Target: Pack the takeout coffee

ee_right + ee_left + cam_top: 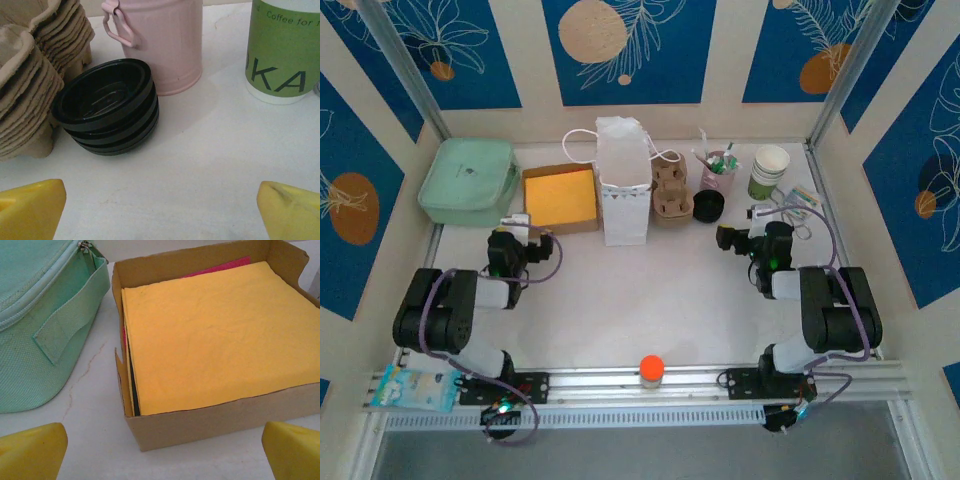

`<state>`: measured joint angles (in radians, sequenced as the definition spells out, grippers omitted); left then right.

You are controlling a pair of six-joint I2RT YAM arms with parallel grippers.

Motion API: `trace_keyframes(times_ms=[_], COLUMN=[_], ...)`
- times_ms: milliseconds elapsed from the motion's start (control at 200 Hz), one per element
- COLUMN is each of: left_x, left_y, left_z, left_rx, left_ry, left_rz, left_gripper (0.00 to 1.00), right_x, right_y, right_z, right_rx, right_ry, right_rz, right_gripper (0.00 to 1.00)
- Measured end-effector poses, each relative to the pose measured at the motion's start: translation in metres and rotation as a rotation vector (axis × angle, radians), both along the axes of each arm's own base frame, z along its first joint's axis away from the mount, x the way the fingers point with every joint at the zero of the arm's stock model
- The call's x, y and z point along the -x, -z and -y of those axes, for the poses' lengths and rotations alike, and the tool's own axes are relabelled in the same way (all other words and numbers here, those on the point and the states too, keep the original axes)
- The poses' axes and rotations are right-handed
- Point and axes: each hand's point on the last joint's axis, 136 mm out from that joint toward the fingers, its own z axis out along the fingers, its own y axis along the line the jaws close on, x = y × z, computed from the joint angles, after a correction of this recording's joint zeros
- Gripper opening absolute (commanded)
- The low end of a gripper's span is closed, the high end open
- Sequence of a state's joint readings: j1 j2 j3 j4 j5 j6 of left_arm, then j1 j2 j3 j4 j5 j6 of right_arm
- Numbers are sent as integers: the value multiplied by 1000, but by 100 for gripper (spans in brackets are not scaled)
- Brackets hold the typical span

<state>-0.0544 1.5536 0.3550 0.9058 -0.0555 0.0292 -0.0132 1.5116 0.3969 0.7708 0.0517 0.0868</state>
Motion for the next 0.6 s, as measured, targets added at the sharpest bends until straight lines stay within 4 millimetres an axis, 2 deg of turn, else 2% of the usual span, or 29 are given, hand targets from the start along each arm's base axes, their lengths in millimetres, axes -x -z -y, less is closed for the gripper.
trace_keyframes(times_ms=[600], left_x=[0], left_y=[0], left_z=[0], left_rx=[0], left_ry=[0], left_rz=[0], left_gripper=[100], right_x=[-3], right_y=[-4], right_z=[0], right_rx=[0], right_ry=[0], right_rz=[11], right_gripper=[99])
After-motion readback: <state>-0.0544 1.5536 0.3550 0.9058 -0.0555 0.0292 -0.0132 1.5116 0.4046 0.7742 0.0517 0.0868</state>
